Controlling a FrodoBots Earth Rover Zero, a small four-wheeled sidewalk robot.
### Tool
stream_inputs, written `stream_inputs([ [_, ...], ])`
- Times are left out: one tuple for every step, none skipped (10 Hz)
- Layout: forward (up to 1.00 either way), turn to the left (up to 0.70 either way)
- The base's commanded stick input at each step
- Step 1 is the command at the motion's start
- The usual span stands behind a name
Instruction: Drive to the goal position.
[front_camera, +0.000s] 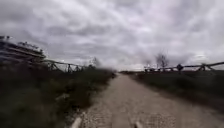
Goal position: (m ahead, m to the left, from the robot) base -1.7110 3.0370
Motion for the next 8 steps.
stream_inputs([
  [0.7,0.0],
  [0.7,0.0],
  [0.7,0.0],
  [0.7,0.0],
  [0.7,0.0],
  [0.7,0.0],
  [0.7,0.0],
  [0.7,0.0],
])
